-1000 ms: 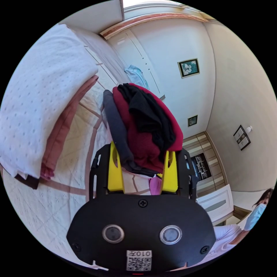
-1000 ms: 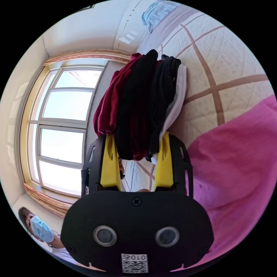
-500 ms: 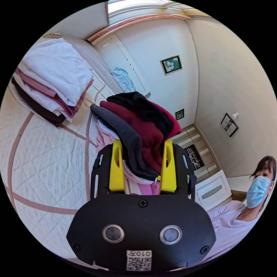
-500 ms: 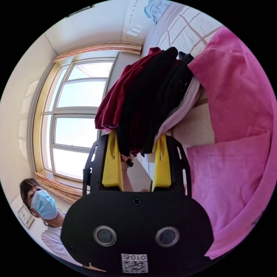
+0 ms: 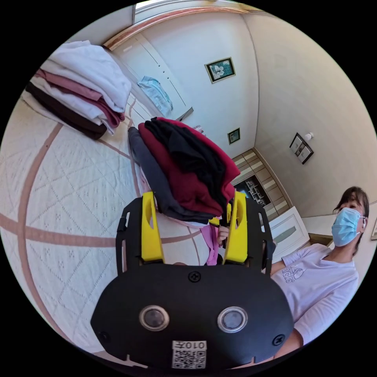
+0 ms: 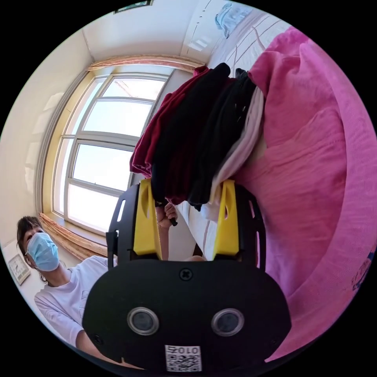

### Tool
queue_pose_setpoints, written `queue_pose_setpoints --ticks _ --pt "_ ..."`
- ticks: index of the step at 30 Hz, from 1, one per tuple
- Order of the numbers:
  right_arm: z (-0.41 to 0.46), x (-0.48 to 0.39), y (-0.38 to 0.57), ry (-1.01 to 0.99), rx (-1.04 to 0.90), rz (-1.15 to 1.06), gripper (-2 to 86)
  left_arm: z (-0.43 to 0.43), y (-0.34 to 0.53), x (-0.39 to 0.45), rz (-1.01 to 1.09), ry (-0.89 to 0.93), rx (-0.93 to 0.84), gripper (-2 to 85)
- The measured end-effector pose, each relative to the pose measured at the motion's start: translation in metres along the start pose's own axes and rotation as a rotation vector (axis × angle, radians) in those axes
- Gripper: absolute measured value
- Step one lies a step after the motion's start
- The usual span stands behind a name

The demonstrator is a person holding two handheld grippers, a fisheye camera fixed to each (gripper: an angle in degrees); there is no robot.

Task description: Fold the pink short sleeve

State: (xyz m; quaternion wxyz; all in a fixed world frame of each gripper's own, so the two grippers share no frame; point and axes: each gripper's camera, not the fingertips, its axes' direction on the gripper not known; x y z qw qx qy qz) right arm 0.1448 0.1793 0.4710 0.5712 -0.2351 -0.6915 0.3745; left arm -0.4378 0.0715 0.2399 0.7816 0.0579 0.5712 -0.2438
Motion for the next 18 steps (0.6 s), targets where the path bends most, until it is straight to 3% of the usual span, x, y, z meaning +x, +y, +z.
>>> queue_pose_setpoints --ticks 7,12,15,18 --pt "-0.017 0.002 -0.011 -0.026 -0.06 -0.09 23.4 -0.023 -0.049 -0.021 -0.015 0.042 0.01 26.0" --pt "-0.044 0.017 -0.037 -0.009 0.054 -0.04 25.5 0.006 -0.103 -0.053 -0.082 0.075 -0.096 27.5" --pt "-0.035 0.03 -0.064 0.016 0.014 0.005 26.5 0.033 -0.122 -0.065 -0.109 -0.003 -0.236 28.9" --pt "-0.015 0.032 -0.082 0.015 -0.009 0.025 26.6 0.063 -0.123 -0.082 -0.165 0.068 -0.339 31.3"
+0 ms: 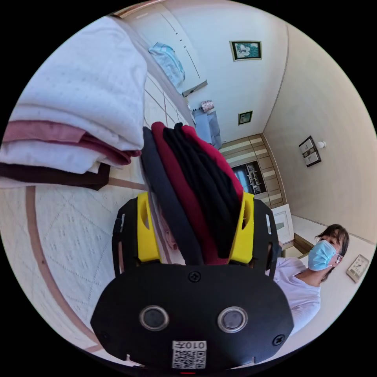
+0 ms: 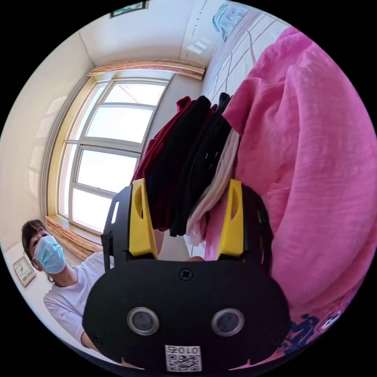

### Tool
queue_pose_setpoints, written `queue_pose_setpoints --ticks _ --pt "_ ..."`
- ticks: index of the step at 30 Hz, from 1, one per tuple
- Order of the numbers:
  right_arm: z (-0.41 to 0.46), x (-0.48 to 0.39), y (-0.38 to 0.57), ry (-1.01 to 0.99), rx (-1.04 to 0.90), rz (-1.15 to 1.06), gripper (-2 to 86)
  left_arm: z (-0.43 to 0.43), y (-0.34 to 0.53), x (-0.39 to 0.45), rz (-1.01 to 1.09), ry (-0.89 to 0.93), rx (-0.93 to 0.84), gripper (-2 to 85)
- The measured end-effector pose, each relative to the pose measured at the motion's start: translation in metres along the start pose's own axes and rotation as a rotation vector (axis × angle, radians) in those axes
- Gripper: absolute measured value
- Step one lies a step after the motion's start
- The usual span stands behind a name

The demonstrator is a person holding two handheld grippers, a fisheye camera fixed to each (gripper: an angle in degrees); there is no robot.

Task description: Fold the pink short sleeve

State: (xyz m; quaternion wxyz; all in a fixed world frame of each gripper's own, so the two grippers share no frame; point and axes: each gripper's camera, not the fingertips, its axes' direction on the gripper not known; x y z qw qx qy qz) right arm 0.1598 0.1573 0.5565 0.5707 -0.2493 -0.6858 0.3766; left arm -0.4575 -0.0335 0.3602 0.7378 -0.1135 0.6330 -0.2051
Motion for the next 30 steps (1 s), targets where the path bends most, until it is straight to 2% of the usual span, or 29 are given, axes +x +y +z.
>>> queue_pose_setpoints --ticks 2,6,8,12,19,23,26,30 --pt "0.012 -0.002 -0.012 -0.034 -0.005 0.013 26.8 0.017 -0.005 -0.006 0.001 0.075 -0.036 32.5" --pt "0.044 -0.004 -0.032 0.064 -0.043 0.084 23.7 0.029 -0.012 -0.006 0.028 0.066 -0.07 33.8" --pt "0.043 -0.004 -0.032 0.043 -0.05 0.096 20.4 0.027 -0.008 -0.003 0.059 0.081 -0.052 33.1" --pt "0.048 -0.04 -0.015 0.098 -0.043 0.006 16.2 0.018 0.015 0.014 0.163 0.133 0.016 31.4" --pt "0.097 -0.128 0.001 0.081 -0.102 -0.144 15.2 -0.029 0.066 0.07 0.275 0.175 0.124 30.5" --pt "0.158 -0.175 0.002 0.012 -0.152 -0.211 15.1 -0.105 0.104 0.131 0.329 0.084 0.209 30.6" --pt "0.226 -0.205 0.004 -0.049 -0.168 -0.244 15.2 -0.164 0.116 0.169 0.352 -0.026 0.199 30.7" --pt "0.318 -0.198 0.006 -0.076 -0.19 -0.24 15.4 -0.203 0.129 0.17 0.282 -0.22 0.154 31.3"
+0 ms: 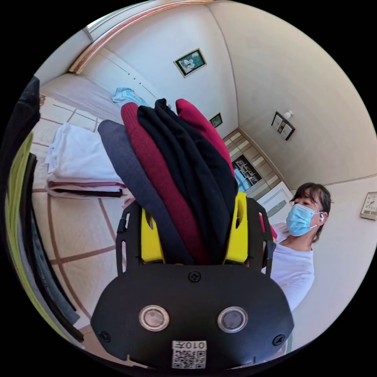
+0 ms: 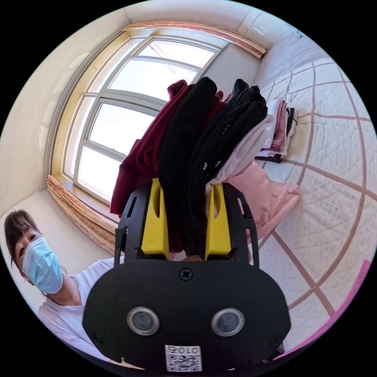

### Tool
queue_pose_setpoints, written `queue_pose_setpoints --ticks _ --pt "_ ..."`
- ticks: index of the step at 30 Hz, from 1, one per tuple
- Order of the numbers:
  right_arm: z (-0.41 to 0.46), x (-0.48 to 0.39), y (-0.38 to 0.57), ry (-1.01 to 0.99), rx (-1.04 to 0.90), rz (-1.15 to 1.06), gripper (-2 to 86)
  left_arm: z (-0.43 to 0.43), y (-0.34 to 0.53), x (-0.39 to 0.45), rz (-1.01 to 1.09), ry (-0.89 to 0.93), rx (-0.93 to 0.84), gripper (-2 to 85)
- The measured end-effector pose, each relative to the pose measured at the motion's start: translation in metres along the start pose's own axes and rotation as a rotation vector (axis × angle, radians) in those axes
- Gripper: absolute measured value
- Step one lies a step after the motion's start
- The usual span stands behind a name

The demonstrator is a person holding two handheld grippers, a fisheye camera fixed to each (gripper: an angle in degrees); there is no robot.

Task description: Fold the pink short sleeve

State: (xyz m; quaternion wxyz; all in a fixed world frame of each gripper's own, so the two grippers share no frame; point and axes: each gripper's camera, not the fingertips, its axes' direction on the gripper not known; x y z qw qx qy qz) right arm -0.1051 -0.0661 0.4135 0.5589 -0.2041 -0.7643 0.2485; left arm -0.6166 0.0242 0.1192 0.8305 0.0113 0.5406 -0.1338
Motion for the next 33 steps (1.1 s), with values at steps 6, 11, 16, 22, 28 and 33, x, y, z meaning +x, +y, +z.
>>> queue_pose_setpoints --ticks 6,11,16,22,28,33 --pt "0.079 0.109 0.026 0.177 -0.105 0.189 14.4 0.059 0.071 -0.075 -0.285 -0.488 -0.143 29.6" --pt "0.075 0.085 0.029 0.161 -0.151 0.111 11.7 0.047 0.105 -0.036 -0.224 -0.523 0.12 27.0" --pt "0.049 0.008 0.056 0.352 -0.153 -0.145 8.7 0.049 0.11 0.071 -0.093 -0.818 0.142 24.6" --pt "0.003 -0.095 0.133 0.664 0.028 -0.479 10.1 0.148 0.117 0.233 0.304 -0.827 0.175 21.8" --pt "-0.06 -0.13 0.233 0.938 0.124 -0.402 12.2 0.357 0.108 0.265 0.406 -0.358 -0.131 20.9" --pt "-0.103 -0.115 0.348 1.194 0.217 -0.141 13.5 0.549 0.17 0.31 0.618 -0.249 -0.395 20.0"
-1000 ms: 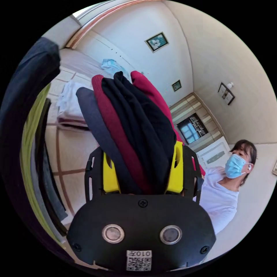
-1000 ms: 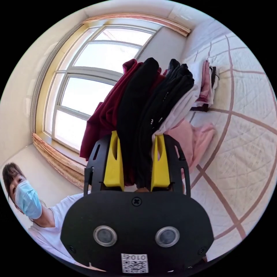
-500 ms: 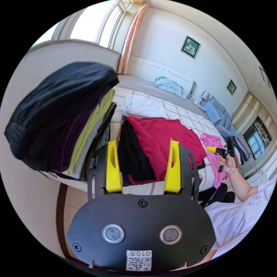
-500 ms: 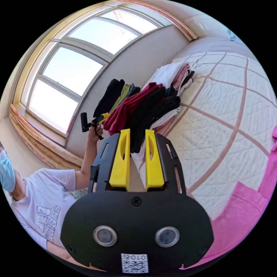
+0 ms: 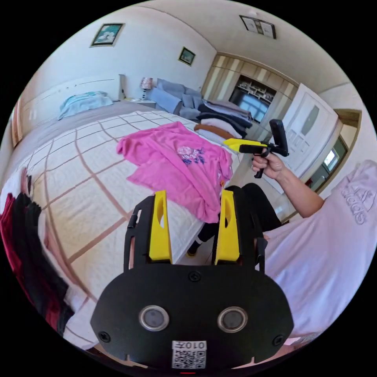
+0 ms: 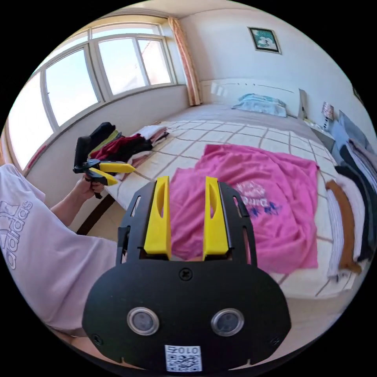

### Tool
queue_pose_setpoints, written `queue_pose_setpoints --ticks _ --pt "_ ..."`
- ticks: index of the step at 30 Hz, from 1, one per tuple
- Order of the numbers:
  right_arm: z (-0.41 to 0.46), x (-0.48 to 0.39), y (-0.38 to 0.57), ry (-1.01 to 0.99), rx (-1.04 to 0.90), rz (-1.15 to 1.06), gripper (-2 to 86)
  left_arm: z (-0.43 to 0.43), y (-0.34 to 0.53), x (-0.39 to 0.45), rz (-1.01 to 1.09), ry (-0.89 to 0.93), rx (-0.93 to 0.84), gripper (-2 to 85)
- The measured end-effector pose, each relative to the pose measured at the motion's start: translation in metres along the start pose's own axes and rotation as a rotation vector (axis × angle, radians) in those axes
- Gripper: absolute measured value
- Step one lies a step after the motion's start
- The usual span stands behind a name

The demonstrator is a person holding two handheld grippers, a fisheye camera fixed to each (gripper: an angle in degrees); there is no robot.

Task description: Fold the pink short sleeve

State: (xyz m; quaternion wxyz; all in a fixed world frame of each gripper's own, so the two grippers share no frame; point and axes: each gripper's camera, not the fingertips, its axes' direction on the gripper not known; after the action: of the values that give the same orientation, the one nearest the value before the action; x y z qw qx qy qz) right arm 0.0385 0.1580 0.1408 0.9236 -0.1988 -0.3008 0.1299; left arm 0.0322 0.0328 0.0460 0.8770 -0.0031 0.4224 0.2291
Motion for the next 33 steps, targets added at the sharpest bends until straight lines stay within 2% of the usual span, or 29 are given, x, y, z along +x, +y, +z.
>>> queue_pose_setpoints --ticks 3,9,13,15,16,19,21,24,26,29,32,33 --pt "-0.005 0.005 0.056 0.174 -0.063 0.109 14.3 0.05 -0.015 0.051 0.181 -0.105 -0.11 20.1" --pt "0.036 -0.024 0.073 0.226 -0.125 0.135 14.5 0.114 -0.009 0.12 0.587 -0.35 -0.287 19.2" --pt "0.075 -0.04 0.057 0.279 -0.167 0.118 12.3 0.136 -0.006 0.135 0.664 -0.459 -0.296 16.5" --pt "0.079 -0.038 0.048 0.265 -0.186 0.146 7.6 0.141 -0.005 0.141 0.705 -0.614 -0.261 12.0" --pt "0.074 -0.039 0.038 0.258 -0.195 0.161 5.6 0.137 -0.007 0.142 0.714 -0.612 -0.252 10.6" --pt "0.02 -0.048 -0.001 0.207 -0.047 0.114 4.1 0.084 -0.042 0.112 0.495 -0.392 -0.171 5.4" --pt "-0.017 -0.048 -0.032 0.16 0.028 0.089 3.9 0.019 -0.07 0.062 0.28 -0.264 -0.04 3.3" --pt "-0.07 -0.047 -0.081 0.096 0.102 0.032 3.8 -0.072 -0.091 -0.003 0.105 -0.24 0.055 2.0" --pt "-0.093 -0.046 -0.101 0.071 0.133 0.013 3.7 -0.12 -0.095 -0.032 0.058 -0.239 0.055 1.6" --pt "-0.098 -0.032 -0.118 0.039 0.063 0.042 3.7 -0.146 -0.094 -0.079 0.006 -0.045 -0.099 1.3" --pt "-0.051 0.002 -0.117 0.057 -0.145 0.155 3.7 -0.117 -0.082 -0.133 -0.062 0.081 -0.241 1.5" --pt "-0.021 0.016 -0.116 -0.005 -0.254 0.183 3.6 -0.097 -0.08 -0.154 -0.102 0.133 -0.266 1.7"
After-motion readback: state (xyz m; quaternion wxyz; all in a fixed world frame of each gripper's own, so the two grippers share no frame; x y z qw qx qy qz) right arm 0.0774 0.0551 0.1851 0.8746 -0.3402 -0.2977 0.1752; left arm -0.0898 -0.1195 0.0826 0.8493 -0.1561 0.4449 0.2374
